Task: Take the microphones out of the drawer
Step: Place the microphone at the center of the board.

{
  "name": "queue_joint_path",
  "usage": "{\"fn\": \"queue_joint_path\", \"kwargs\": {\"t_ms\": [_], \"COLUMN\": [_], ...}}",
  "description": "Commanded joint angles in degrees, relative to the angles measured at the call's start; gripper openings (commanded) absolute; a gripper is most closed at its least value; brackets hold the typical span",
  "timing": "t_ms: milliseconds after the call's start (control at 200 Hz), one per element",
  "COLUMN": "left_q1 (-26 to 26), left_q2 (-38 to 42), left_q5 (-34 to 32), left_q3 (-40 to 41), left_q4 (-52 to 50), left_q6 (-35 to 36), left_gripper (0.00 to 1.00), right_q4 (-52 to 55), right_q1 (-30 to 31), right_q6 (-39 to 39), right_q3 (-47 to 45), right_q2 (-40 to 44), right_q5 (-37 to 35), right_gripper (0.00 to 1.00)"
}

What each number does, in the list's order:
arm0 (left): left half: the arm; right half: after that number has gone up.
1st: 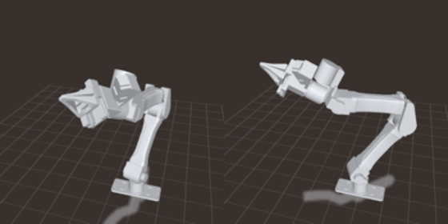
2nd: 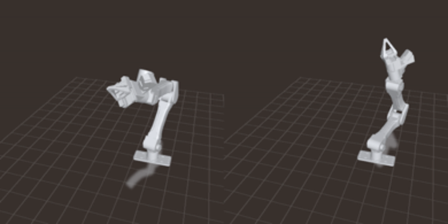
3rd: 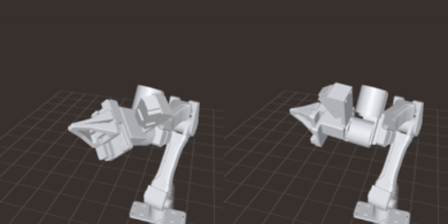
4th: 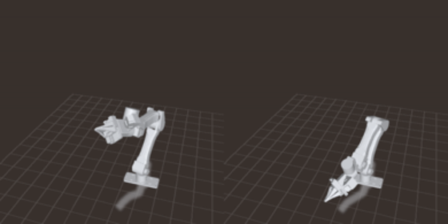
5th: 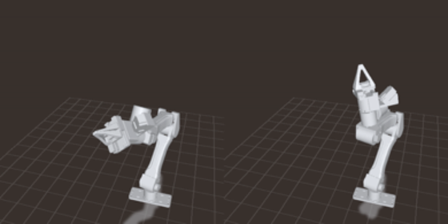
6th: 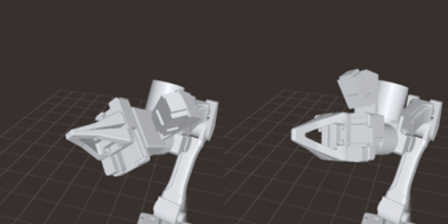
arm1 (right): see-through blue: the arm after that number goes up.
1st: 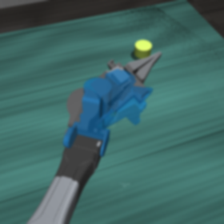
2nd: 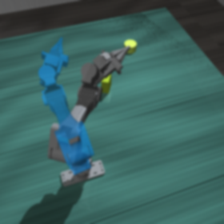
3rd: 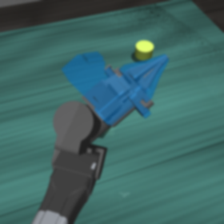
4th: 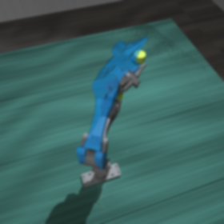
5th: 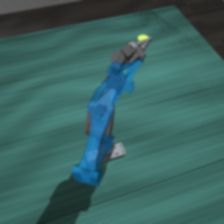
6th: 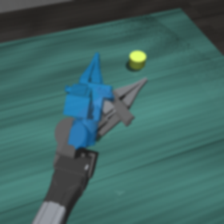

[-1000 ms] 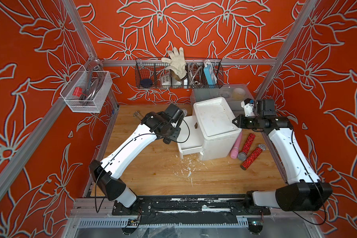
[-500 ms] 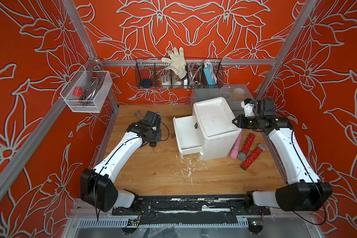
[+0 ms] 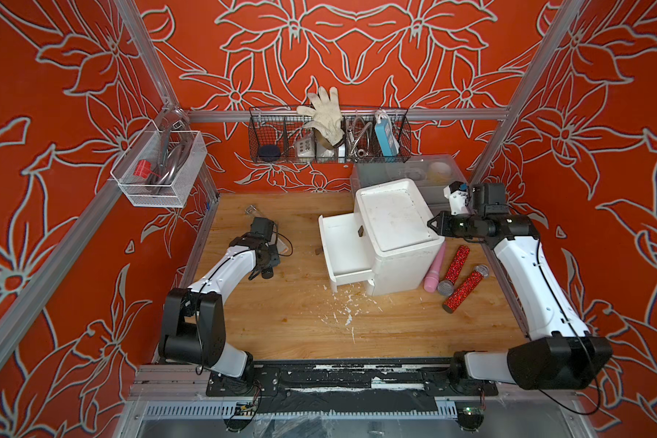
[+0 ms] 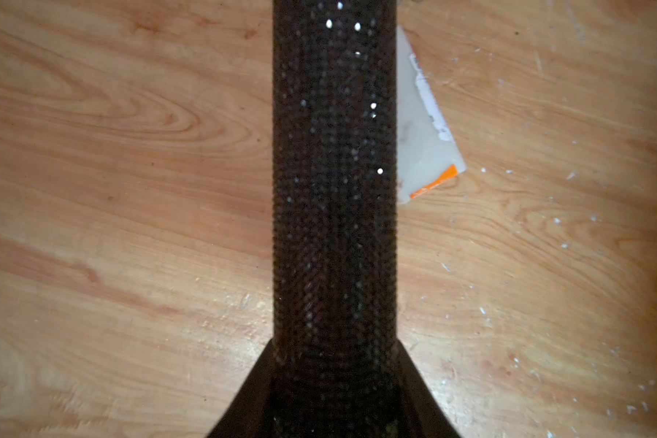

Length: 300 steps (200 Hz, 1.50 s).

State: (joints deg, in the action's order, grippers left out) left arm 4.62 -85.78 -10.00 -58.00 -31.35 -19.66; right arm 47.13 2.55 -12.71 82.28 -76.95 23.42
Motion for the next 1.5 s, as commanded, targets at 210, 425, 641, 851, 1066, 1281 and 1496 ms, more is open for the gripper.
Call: {"fn": "queue_joint_path", "kwargs": {"t_ms": [210, 425, 641, 851, 1066, 1281, 1496], "left_q1": [-1.3, -3.9, -4.6, -5.0, -5.0, -5.0, -5.0], "left_q2": [-6.3, -12.2, -15.3, -17.0, -15.3, -8.3, -2.0], "left_q5": [-0.4, 1.4, 4.3, 5.6, 5.4, 7.8, 18.4], "left_q3": [0.7, -1.4, -3.1, -4.1, -4.1, -5.3, -6.8], "left_q4": [3.6, 1.1, -0.3, -1.2, -1.7, -3.2, -4.2], "left_q6": [-3.4, -4.4, -4.5, -4.5, -4.7, -4.5, -6.6], "left_gripper": [0.11, 0.16, 0.43, 0.59, 0.77, 0.85, 0.88], "right_q4": [-0.4, -0.2, 0.4, 0.8, 1.2, 0.9, 2.6], "right_q1": [0.5, 0.5, 0.5, 0.5, 0.5, 0.6, 0.5], "right_q6": [-4.2, -4.0, -3.8, -3.9, -3.8, -3.6, -2.5], "right_q3": [-1.0, -0.8, 0.3, 1.5, 1.8, 1.3, 3.0], "right_q2": [-1.3, -2.1, -2.9, -3.2, -3.8, -3.9, -4.2], "right_q5": [5.7, 6.0, 6.1, 6.0, 6.2, 6.0, 5.5], "right_gripper": [0.00, 0.00, 0.00, 0.00, 0.00, 0.00, 0.10]}}
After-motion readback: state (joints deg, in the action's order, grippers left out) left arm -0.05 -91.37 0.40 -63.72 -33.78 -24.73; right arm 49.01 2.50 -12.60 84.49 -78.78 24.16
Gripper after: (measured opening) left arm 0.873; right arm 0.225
